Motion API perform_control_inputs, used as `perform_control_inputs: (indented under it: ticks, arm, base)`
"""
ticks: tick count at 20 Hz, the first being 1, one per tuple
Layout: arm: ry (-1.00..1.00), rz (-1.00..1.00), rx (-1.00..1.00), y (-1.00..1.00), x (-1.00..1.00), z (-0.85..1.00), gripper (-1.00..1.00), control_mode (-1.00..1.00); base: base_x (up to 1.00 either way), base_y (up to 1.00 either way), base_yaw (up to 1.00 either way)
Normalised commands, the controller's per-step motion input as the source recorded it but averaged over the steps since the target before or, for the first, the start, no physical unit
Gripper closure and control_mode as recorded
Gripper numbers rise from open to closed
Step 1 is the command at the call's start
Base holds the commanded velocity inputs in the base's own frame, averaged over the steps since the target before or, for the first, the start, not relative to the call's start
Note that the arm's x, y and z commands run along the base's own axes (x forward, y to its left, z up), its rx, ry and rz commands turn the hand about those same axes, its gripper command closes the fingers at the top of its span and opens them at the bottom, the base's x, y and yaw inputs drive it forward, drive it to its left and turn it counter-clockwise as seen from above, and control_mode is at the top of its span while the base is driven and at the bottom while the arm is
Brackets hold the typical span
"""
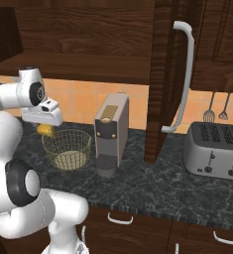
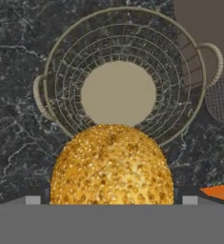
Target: Open the cabinet, pick up the bread from the cabinet and place it in the basket. Then move the basket to the dining counter.
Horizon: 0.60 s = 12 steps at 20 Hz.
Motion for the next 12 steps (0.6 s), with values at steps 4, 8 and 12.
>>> perform_control_inputs:
  ticks: [4, 8, 12]
  arm:
    - [0.26, -0.22, 0.01, -0.28, 0.55, -0.71, 1.00, -1.00]
    - [0.27, -0.18, 0.01, -0.12, 0.39, -0.41, 1.00, -1.00]
    - [0.24, -0.21, -0.05, 0.00, 0.58, -0.38, 1.00, -1.00]
  base:
    - [0.00, 0.00, 0.00]
    - [0.00, 0.00, 0.00]
    - [0.00, 0.00, 0.00]
